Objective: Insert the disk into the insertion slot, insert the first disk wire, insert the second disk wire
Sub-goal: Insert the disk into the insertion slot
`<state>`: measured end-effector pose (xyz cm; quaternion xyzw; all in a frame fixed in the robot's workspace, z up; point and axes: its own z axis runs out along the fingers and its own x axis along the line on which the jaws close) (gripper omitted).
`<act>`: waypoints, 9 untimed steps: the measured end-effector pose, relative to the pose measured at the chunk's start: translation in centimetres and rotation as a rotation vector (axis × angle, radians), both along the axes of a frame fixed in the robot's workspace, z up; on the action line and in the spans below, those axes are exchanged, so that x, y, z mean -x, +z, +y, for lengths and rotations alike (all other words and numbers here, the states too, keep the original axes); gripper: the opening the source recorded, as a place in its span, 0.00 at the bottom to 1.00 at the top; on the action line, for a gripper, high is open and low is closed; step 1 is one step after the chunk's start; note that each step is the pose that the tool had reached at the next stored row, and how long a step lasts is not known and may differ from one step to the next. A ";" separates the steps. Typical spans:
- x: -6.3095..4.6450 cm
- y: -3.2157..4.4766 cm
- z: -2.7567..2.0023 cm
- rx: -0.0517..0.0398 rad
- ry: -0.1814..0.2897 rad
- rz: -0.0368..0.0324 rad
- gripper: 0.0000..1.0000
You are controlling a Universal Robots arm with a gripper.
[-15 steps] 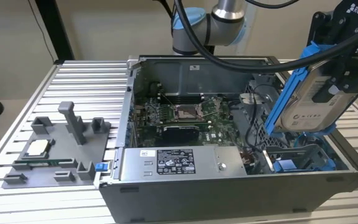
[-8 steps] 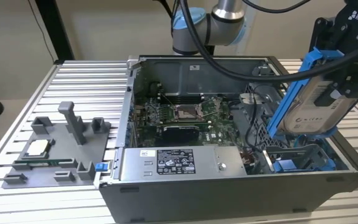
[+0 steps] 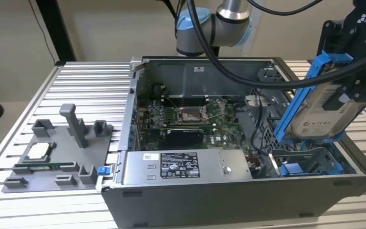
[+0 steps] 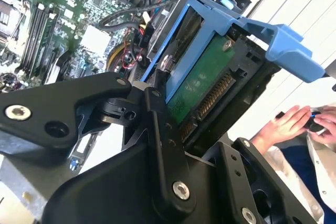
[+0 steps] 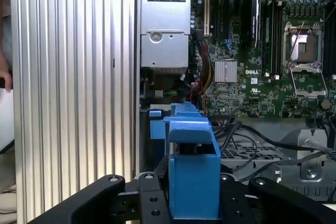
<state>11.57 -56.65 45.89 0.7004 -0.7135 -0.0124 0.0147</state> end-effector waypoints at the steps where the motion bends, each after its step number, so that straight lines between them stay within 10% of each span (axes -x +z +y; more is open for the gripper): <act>1: 0.0 0.00 0.00 0.0000 0.000 0.0000 0.00; 9: 0.0 -0.33 0.00 -0.0001 0.000 0.0000 0.00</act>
